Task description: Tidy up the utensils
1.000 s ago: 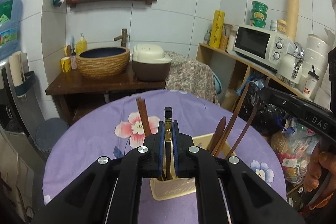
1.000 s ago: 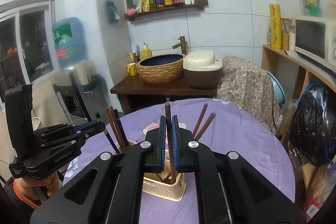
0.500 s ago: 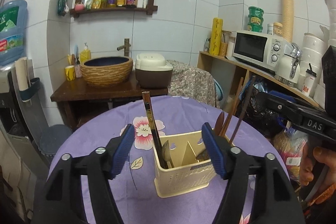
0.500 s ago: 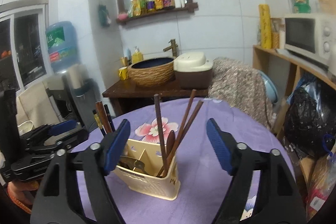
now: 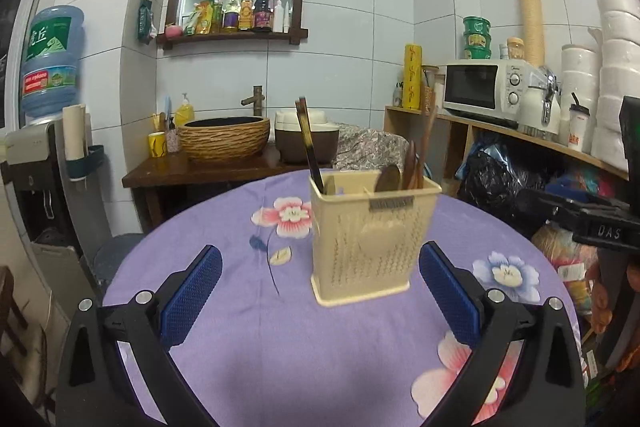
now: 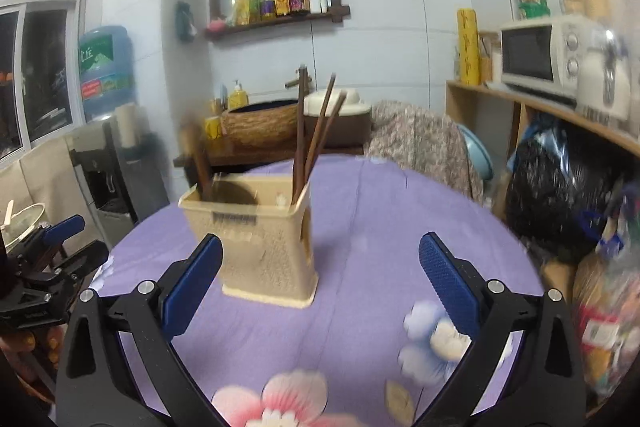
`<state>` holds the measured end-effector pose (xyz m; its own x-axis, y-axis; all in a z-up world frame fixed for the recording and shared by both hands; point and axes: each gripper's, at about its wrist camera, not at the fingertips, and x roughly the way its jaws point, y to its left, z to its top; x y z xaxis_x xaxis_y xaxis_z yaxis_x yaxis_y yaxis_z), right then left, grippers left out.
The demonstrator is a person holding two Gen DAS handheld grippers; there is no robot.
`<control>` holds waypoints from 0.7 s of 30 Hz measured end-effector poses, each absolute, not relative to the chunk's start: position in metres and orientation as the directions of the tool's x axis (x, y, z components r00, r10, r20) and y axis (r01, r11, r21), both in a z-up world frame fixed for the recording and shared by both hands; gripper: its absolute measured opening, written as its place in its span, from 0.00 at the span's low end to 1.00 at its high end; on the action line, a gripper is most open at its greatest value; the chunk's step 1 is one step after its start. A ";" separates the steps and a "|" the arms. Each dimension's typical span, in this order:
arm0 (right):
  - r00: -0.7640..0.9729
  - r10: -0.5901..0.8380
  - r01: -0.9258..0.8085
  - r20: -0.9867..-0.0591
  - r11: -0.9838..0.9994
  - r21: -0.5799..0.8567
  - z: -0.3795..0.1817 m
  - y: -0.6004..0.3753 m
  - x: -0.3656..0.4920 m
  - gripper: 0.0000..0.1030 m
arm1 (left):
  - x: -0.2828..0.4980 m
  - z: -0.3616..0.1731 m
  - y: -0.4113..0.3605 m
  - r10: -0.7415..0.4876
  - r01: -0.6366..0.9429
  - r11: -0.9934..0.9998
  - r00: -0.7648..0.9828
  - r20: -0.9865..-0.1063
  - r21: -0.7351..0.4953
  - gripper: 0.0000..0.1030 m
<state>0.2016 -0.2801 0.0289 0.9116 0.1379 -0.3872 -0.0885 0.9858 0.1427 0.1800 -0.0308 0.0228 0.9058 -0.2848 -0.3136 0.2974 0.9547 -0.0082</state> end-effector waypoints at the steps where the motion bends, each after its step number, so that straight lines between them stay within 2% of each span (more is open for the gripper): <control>1: 0.908 0.140 -0.087 -0.395 0.985 0.151 0.022 -0.278 0.195 0.94 | 0.174 0.019 -0.031 -0.281 0.293 0.956 0.908 -0.312 -0.007 0.95; 3: 0.908 0.134 -0.075 -0.396 0.984 0.161 0.006 -0.274 0.173 0.94 | 0.152 0.006 -0.030 -0.253 0.259 0.966 0.920 -0.299 -0.017 0.95; 10: 0.920 0.100 -0.052 -0.378 0.989 0.135 -0.029 -0.257 0.092 0.94 | 0.096 -0.011 -0.018 -0.269 0.268 0.962 0.918 -0.292 -0.043 0.95; 13: 0.929 0.078 -0.044 -0.363 0.994 0.103 -0.033 -0.252 0.062 0.94 | 0.072 -0.009 -0.014 -0.238 0.247 0.969 0.932 -0.274 -0.002 0.95; 16: 0.933 0.089 -0.062 -0.350 0.994 0.090 -0.035 -0.246 0.037 0.94 | 0.056 -0.009 -0.011 -0.248 0.255 0.967 0.929 -0.274 -0.012 0.95; 21: 0.948 0.120 -0.089 -0.296 0.989 0.117 -0.027 -0.241 0.008 0.94 | 0.031 -0.009 -0.008 -0.233 0.242 0.970 0.935 -0.266 0.001 0.95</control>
